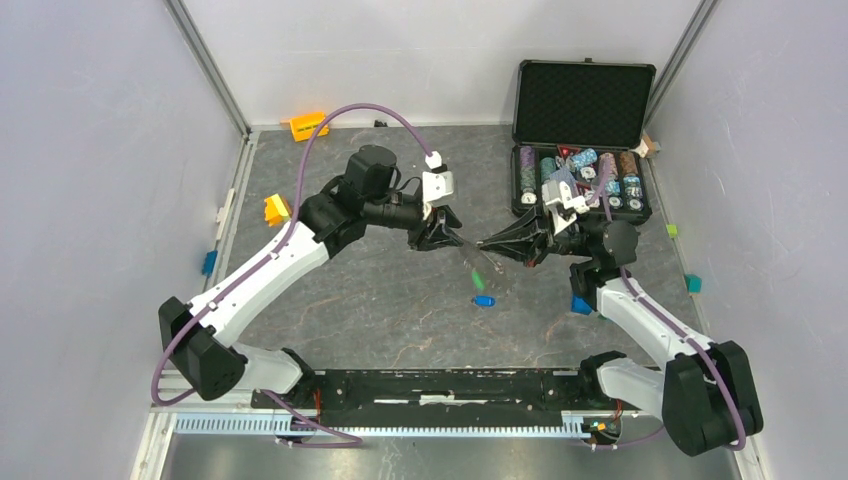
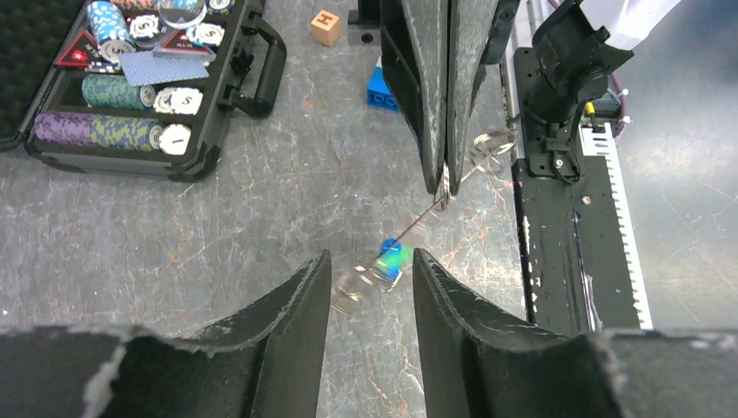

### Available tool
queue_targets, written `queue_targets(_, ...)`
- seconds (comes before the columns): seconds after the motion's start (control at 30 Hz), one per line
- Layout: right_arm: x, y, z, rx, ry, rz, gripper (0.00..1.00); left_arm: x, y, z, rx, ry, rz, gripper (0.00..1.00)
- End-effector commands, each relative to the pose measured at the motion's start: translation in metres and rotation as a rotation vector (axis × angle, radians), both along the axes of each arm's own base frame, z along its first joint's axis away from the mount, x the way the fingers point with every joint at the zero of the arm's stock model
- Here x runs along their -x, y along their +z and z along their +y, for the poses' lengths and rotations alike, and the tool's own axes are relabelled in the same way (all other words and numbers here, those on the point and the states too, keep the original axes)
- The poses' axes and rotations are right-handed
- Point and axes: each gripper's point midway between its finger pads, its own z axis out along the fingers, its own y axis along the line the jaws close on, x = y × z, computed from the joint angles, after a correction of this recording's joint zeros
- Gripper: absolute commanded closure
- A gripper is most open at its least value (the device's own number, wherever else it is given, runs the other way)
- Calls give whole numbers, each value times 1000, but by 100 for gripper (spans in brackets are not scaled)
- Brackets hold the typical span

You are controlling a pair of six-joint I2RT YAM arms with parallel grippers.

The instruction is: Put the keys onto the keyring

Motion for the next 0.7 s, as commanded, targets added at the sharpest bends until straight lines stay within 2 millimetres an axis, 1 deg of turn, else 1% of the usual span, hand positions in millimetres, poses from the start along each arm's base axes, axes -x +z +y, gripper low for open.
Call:
queue_targets(0.0, 11, 11, 1, -31, 8, -93, 100, 5, 17, -6, 65, -64, -52, 53)
queue_targets(0.2, 9, 2, 1, -11, -2, -88, 100, 18, 14, -10, 81, -137, -11, 58)
queue_targets(0.3, 9, 0, 2, -5, -4, -92, 100, 23, 12, -11, 85, -165, 6, 59)
queue_targets(0.53, 7, -5, 3, 10, -9, -98, 100, 27, 1, -21, 69, -197, 41, 59)
queue_targets(0.67, 2, -9, 3, 27, -24, -97, 100, 28, -4, -25, 59, -204, 52, 64)
